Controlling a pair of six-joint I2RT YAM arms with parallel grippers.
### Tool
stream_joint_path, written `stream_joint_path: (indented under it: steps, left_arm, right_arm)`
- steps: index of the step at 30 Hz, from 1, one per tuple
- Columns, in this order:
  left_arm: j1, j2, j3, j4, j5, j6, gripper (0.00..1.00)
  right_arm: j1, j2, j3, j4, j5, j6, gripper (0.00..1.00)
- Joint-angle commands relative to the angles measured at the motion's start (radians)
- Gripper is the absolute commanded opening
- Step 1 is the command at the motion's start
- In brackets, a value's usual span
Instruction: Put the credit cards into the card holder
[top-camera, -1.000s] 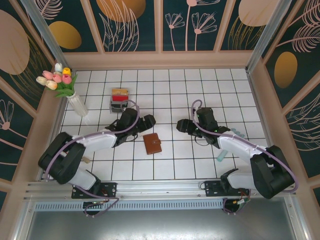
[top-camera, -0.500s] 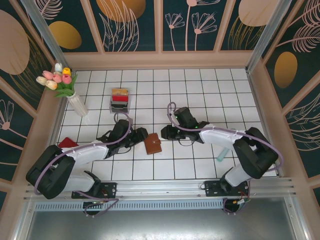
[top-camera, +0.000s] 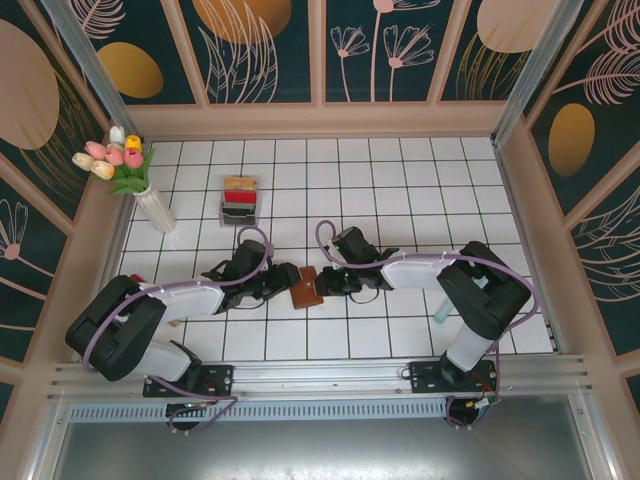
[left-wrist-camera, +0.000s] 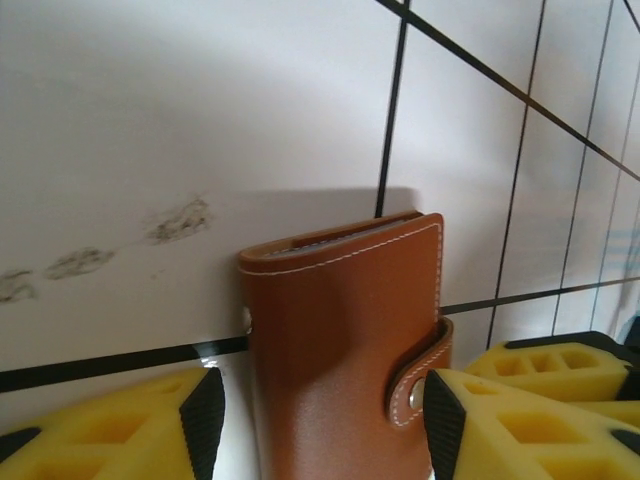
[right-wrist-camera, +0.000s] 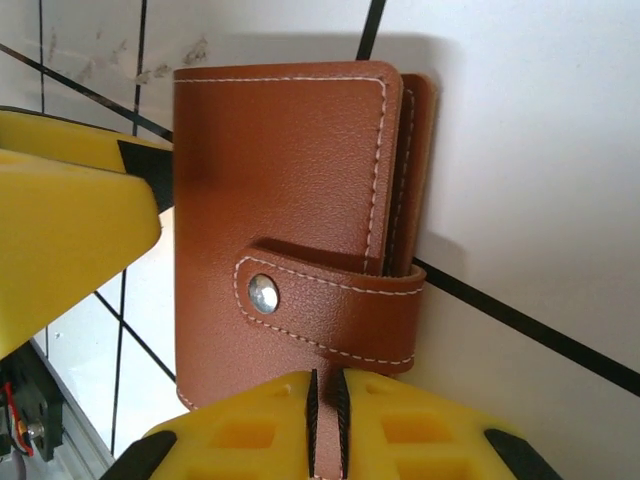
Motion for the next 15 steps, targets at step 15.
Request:
stream_joint_path:
  steps: [15]
  left_arm:
    - [-0.007,-0.007,-0.032,0.255,0.055,-0.052,0.21]
  right_arm:
    - [0.002,0.026,0.000,-0.034,0.121,0.039,0.17]
